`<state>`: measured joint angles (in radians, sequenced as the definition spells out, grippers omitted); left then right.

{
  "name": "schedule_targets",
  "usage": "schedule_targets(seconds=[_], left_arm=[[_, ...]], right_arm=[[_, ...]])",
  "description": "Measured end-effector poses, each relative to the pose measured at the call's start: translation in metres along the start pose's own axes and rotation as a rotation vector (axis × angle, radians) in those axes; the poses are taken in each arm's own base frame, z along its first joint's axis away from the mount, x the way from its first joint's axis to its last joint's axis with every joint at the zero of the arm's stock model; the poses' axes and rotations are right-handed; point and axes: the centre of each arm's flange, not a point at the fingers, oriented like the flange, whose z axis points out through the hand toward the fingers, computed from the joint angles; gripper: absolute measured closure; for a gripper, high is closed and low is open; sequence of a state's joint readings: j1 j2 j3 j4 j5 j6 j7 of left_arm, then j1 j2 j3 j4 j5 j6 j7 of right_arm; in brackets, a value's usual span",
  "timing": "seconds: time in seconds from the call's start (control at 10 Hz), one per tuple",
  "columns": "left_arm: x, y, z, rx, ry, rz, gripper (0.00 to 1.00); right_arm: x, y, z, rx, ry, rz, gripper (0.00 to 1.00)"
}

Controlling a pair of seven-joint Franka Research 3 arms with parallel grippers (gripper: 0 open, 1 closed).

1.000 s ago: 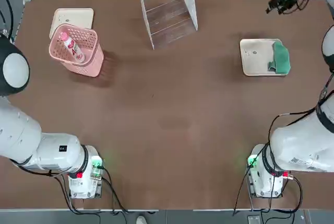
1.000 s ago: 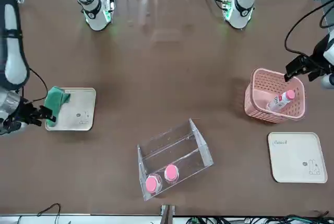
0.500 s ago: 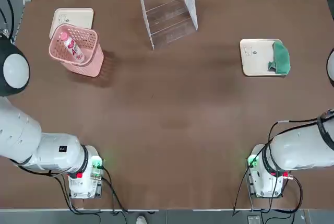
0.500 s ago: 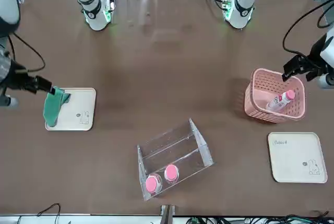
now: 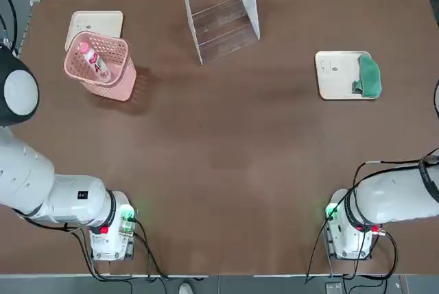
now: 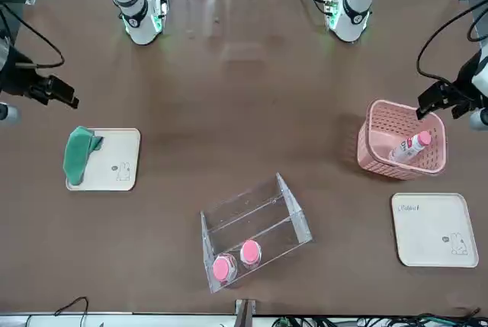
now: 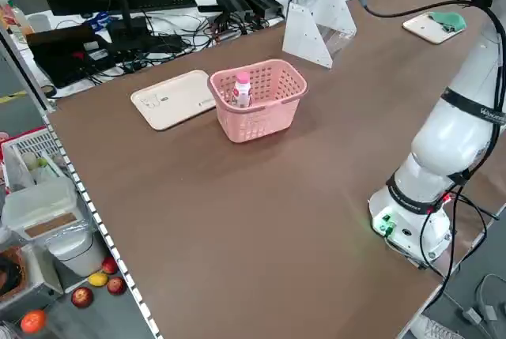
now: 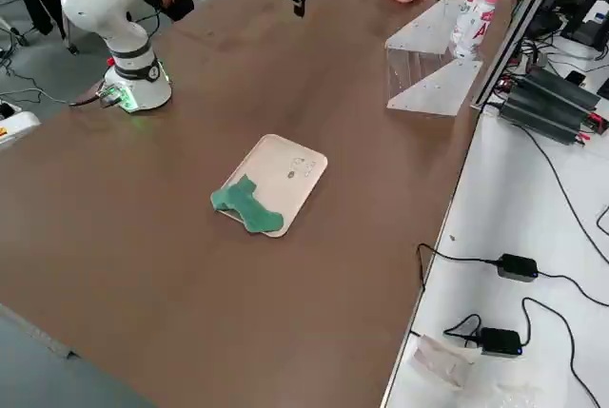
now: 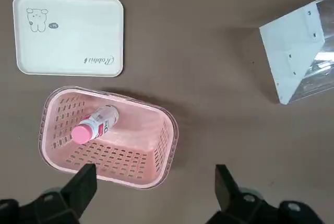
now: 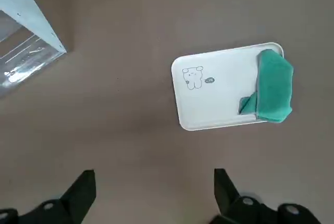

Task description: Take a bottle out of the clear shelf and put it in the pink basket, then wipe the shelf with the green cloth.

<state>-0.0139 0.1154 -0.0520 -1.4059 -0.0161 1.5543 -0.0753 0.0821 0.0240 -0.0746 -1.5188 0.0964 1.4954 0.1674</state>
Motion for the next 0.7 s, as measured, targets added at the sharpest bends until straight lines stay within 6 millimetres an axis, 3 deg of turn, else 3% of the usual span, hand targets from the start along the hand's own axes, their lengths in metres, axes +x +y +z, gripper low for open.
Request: schedule_targets(seconds=[0.2, 0.7], left_arm=[[-0.001, 0.002, 0.001, 0.003, -0.006, 0.027, 0.0], [-0.011, 0.0, 0.007, 0.007, -0.091, 0.086, 0.0]], right_arm=[[-0.01, -0.003, -0.009, 0.003, 0.015, 0.0, 0.0], [-0.012, -0.01, -0.006, -0.025, 0.016, 0.0, 0.0]])
